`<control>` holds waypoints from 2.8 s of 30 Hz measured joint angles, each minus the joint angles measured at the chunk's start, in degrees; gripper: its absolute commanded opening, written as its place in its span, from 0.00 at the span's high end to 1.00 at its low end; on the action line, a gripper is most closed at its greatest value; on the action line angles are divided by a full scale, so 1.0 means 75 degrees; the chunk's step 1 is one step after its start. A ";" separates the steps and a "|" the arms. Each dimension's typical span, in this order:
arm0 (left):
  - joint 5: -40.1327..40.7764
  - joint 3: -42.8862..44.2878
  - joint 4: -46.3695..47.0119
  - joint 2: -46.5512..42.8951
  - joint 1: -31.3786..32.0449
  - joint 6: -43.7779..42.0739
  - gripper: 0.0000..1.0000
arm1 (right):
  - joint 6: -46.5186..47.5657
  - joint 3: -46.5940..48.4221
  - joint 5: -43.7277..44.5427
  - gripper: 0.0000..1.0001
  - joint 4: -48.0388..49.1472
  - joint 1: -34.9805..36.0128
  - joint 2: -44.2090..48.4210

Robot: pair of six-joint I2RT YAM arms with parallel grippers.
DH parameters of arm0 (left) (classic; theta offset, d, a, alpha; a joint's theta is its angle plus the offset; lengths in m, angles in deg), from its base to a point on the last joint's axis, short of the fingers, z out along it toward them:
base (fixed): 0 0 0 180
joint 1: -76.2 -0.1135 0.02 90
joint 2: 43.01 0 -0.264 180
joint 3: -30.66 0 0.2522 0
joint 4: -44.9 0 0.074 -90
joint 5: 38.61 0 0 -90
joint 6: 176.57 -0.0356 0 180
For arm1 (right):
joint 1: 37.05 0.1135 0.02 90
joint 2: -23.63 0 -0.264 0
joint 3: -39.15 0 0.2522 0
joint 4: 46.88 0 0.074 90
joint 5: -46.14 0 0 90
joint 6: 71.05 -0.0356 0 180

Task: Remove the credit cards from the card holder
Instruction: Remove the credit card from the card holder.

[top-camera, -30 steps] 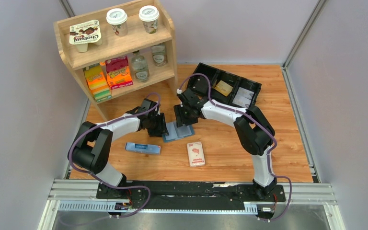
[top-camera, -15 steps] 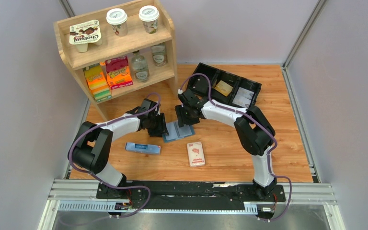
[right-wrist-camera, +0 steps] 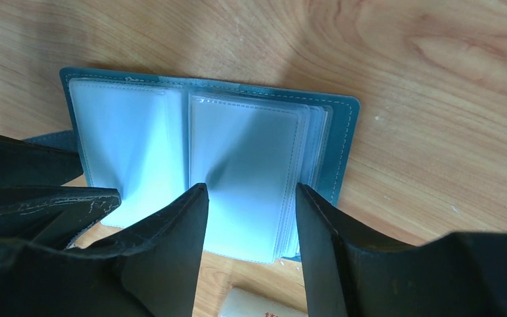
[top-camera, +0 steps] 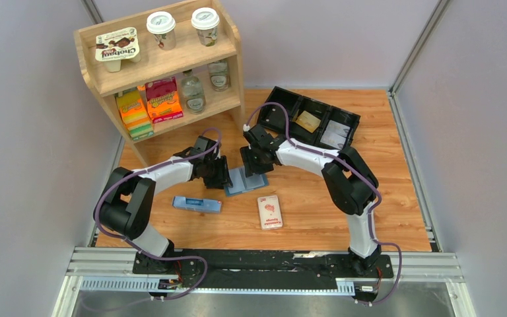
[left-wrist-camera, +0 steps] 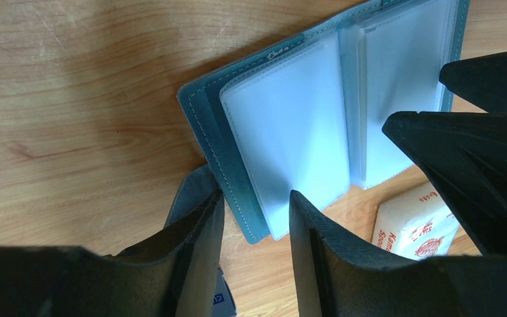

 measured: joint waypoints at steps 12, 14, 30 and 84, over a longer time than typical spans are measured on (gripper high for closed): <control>0.0000 0.0000 -0.0003 0.0000 0.0000 0.0000 0.52 | 0.0064 0.0003 -0.0137 0.44 -0.0006 0.0067 0.0000; 0.0000 0.0000 -0.0006 0.0000 0.0000 -0.0003 0.51 | 0.0076 0.0017 -0.0227 0.44 -0.0015 0.0102 0.0000; 0.0006 0.0000 -0.0032 -0.0003 -0.0006 -0.0020 0.52 | 0.0058 0.0251 -0.1116 0.41 -0.0029 0.0146 0.0070; -0.0111 -0.0306 0.0297 -0.0676 -0.0108 0.0530 0.44 | -0.0933 -0.1384 -0.2824 0.78 0.2122 -0.0892 0.0140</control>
